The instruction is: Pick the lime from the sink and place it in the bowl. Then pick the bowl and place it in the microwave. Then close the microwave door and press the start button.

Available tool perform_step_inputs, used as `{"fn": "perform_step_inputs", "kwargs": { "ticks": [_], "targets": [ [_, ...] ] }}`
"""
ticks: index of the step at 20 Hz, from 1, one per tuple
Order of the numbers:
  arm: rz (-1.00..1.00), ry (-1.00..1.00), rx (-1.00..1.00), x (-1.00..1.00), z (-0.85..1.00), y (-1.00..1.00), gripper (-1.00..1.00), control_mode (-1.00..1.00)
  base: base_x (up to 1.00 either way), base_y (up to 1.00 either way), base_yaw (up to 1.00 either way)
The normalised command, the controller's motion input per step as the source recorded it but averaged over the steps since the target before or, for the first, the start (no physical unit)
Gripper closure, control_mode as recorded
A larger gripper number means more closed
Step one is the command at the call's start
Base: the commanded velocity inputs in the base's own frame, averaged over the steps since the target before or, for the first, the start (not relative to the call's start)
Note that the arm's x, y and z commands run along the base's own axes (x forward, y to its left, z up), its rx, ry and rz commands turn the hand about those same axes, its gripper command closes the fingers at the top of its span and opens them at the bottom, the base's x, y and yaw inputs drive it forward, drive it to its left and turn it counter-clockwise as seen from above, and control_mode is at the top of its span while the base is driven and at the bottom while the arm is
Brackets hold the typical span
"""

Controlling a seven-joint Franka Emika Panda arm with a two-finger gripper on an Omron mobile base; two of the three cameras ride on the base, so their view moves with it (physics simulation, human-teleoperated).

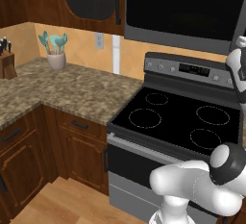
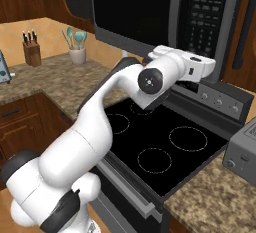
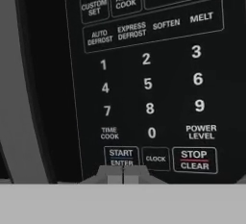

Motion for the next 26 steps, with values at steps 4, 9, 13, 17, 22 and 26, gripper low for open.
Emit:
{"fn": "perform_step_inputs", "kwargs": {
  "ticks": [4,9,13,17,22,26],
  "targets": [
    [0.0,0.0,0.0,0.14,-0.05,0.0,1.0,-1.0,0.0,0.0,0.0],
    [0.0,0.0,0.0,0.2,0.0,0.02,1.0,-1.0,0.0,0.0,0.0],
    [0.0,0.0,0.0,0.39,0.0,-0.06,1.0,-1.0,0.0,0.0,0.0],
    [0.12,0.0,0.07,0.64,0.0,-0.57,1.0,-1.0,0.0,0.0,0.0],
    [0.3,0.05,0.15,0.93,-0.08,-0.75,1.0,-1.0,0.0,0.0,0.0],
    [0.31,-0.01,0.1,0.49,-0.05,-0.52,1.0,-1.0,0.0,0.0,0.0]
  ]
}}
